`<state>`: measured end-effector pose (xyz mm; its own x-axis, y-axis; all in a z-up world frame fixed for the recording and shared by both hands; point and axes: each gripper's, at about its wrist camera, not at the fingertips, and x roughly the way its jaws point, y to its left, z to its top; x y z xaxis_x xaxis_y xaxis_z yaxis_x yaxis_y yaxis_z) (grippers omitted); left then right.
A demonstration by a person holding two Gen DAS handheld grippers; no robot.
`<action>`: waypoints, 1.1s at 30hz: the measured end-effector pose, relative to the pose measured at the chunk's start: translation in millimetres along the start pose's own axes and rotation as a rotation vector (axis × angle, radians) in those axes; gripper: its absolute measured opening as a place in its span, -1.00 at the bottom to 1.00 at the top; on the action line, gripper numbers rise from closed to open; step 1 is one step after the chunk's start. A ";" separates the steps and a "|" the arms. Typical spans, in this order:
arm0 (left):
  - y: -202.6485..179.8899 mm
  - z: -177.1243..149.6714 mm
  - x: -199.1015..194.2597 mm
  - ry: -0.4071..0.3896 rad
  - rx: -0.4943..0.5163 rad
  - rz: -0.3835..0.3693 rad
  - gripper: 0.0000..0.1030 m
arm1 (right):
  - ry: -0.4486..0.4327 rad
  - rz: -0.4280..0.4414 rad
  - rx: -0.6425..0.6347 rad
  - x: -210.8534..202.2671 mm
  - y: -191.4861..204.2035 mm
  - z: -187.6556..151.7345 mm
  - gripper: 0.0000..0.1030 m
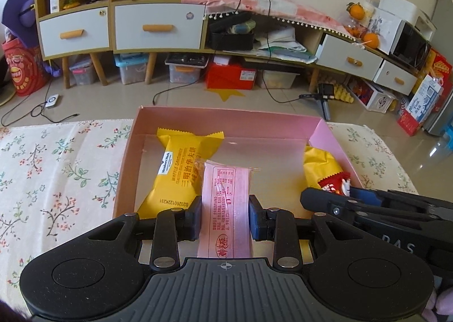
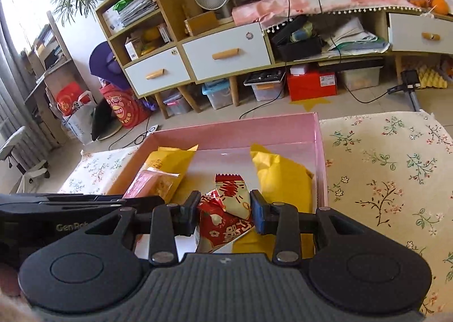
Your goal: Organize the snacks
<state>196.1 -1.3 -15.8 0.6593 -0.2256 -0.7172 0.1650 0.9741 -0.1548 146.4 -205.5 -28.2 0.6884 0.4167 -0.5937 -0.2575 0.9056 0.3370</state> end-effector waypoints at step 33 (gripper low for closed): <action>7.5 -39.5 -86.1 -0.068 0.021 -0.010 0.59 | -0.012 0.013 -0.097 -48.1 17.1 -1.3 0.50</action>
<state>111.6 26.1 18.0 0.7058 -0.2365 -0.6677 0.1863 0.9714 -0.1472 108.0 -210.0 5.1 0.6922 0.4282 -0.5810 -0.3307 0.9037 0.2721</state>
